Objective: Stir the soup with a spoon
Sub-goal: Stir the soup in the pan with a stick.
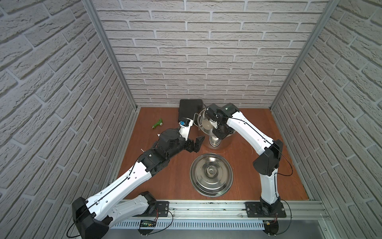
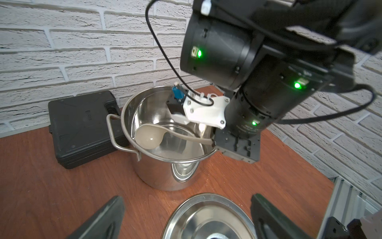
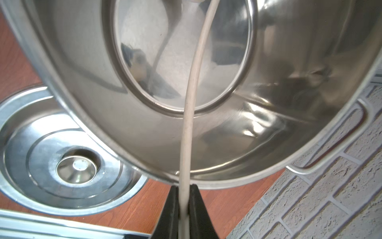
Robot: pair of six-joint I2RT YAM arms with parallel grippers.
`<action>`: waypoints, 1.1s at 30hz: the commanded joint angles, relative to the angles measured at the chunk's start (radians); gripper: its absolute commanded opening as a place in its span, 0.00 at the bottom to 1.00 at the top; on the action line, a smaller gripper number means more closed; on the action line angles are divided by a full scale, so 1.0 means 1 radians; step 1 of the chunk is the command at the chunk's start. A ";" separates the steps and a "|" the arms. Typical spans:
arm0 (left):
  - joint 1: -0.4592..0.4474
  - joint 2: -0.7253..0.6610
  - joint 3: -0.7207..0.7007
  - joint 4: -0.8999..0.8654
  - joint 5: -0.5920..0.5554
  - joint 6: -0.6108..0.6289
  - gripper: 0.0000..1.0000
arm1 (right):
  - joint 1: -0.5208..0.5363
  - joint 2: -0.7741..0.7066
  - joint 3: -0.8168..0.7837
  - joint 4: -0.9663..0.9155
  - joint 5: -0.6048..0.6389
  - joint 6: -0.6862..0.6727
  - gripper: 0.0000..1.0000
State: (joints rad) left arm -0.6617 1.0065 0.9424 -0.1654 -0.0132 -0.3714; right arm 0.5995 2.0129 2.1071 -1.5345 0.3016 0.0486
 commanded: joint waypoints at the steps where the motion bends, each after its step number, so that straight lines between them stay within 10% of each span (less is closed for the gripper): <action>1: -0.006 -0.001 0.010 0.038 -0.007 -0.007 0.98 | -0.007 -0.151 -0.098 0.028 0.011 0.042 0.02; 12: -0.016 0.045 0.044 0.054 0.020 -0.005 0.98 | -0.120 -0.325 -0.321 0.092 0.074 0.055 0.02; 33: -0.051 -0.079 0.013 -0.027 -0.068 0.002 0.98 | -0.064 -0.127 0.022 0.071 -0.080 0.014 0.02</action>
State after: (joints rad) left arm -0.7063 0.9550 0.9707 -0.1898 -0.0540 -0.3710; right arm 0.5167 1.9354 2.1220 -1.4662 0.2615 0.0700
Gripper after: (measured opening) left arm 0.983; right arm 0.110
